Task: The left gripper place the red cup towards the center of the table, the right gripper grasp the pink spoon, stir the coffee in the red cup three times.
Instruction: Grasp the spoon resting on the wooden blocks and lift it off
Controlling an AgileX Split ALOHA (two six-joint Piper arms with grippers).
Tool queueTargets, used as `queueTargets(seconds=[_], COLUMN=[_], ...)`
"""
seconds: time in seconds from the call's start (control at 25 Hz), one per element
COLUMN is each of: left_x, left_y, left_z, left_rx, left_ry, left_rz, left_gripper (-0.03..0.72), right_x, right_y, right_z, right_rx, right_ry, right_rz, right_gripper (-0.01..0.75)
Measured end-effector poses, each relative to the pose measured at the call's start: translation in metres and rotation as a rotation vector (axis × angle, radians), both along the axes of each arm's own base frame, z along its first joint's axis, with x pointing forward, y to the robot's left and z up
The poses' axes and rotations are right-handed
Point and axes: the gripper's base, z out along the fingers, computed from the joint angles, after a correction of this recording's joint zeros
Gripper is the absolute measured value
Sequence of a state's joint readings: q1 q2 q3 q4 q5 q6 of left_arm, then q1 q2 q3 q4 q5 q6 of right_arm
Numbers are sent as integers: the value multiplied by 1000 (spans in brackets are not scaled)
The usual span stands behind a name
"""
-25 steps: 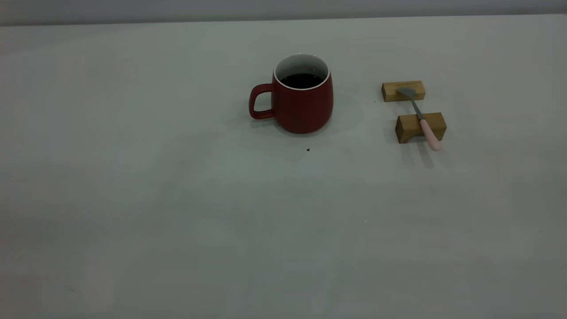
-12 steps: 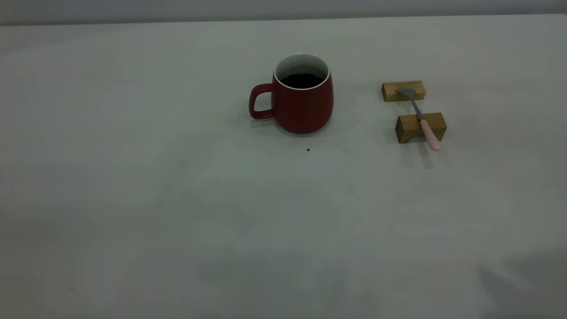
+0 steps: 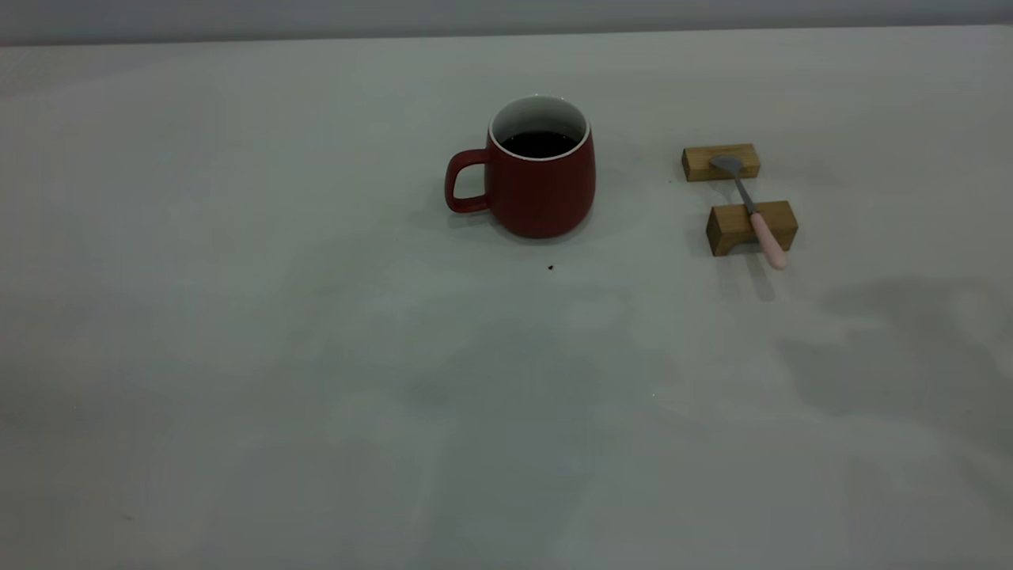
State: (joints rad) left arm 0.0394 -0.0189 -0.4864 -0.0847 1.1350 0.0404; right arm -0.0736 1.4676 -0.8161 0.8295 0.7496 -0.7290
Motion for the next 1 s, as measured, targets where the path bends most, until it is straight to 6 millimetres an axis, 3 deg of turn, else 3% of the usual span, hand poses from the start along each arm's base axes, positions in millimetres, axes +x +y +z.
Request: queueTargets(seconds=[0.16, 0.4, 0.6, 1.0], left_x=[0, 0, 0, 0], left_y=[0, 0, 0, 0], left_z=[0, 0, 0, 0], left_rx=[0, 0, 0, 0], left_ry=[0, 0, 0, 0], left_rz=[0, 0, 0, 0], left_gripper=[482, 482, 482, 482], right_x=[30, 67, 96, 123], right_y=[2, 42, 58, 66], right_z=[-27, -67, -104, -161], right_rx=[-14, -153, -312, -306], right_ry=[69, 186, 264, 355], right_rz=[29, 148, 170, 125], right_gripper=[593, 592, 592, 592])
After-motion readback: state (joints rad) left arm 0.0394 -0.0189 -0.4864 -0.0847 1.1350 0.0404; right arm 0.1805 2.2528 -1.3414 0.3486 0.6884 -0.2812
